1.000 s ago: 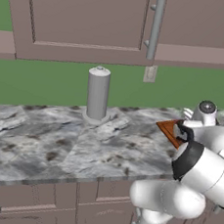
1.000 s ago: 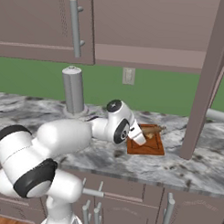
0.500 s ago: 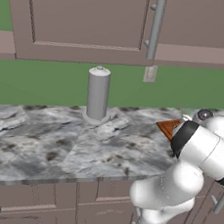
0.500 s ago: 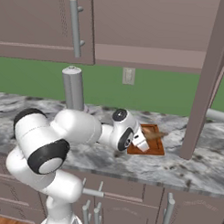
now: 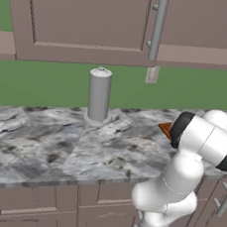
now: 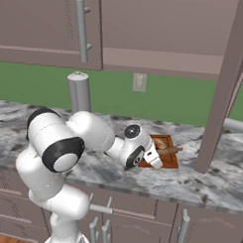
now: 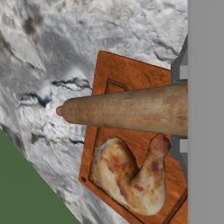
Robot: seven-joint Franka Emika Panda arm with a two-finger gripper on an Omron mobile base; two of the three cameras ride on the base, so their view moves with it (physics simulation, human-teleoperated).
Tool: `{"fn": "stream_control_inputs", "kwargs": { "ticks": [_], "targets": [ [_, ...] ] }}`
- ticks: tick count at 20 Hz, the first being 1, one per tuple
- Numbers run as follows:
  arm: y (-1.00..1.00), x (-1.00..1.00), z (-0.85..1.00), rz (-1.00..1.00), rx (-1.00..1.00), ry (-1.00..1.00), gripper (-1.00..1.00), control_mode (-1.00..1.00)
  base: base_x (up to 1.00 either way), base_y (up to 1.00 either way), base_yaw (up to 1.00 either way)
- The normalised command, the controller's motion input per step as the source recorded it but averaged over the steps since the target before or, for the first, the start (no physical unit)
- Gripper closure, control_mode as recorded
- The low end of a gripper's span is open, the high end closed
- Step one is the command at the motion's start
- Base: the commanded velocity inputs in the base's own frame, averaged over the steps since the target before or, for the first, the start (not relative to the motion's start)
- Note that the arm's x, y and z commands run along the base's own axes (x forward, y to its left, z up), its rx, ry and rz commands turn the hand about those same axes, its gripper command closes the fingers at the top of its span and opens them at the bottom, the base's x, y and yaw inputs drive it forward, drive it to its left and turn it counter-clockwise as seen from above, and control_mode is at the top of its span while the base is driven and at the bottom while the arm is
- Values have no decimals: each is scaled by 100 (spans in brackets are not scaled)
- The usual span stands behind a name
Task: Open the cabinet, retrieve the rolling pin, and place it next to the meat on the cutting board to prepare for tenderizing.
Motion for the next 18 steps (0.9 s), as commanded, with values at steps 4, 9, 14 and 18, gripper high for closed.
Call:
{"fn": "stream_control_inputs", "kwargs": {
  "ticks": [4, 9, 14, 18],
  "targets": [
    [-14, 12, -7, 4, 8, 0, 100, -100, 0, 0, 0],
    [-14, 13, -7, 5, 9, 0, 100, -100, 0, 0, 0],
    [-16, 9, -9, 4, 7, 0, -100, -100, 0, 0, 0],
    [-17, 4, -8, 2, 5, 0, -100, -100, 0, 0, 0]
  ]
}}
